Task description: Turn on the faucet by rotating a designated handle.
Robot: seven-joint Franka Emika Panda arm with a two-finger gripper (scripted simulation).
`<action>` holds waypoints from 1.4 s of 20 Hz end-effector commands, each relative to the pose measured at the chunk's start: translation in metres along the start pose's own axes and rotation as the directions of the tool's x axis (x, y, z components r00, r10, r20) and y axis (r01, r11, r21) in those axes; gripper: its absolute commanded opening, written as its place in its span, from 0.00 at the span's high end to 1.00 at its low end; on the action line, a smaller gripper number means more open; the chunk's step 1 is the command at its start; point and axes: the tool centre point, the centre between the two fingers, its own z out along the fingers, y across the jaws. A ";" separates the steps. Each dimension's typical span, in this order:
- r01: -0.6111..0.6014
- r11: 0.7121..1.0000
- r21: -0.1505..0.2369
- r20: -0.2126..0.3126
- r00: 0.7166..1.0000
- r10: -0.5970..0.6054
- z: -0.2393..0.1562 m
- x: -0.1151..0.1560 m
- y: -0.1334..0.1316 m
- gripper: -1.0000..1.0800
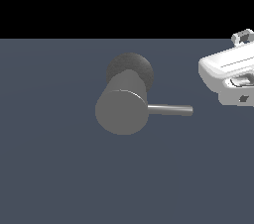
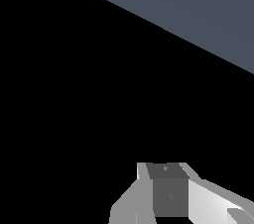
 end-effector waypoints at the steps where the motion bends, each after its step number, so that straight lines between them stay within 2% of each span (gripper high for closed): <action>1: -0.006 1.000 0.004 -0.014 1.000 0.006 -0.003 0.004 0.001 1.00; 12: 0.046 0.998 0.036 -0.059 0.997 -0.044 -0.019 0.016 -0.023 1.00; 21: 0.039 0.999 0.034 -0.060 0.998 -0.037 -0.019 0.017 -0.020 1.00; 28: 0.009 0.999 0.041 -0.119 0.993 -0.004 -0.032 0.041 -0.011 1.00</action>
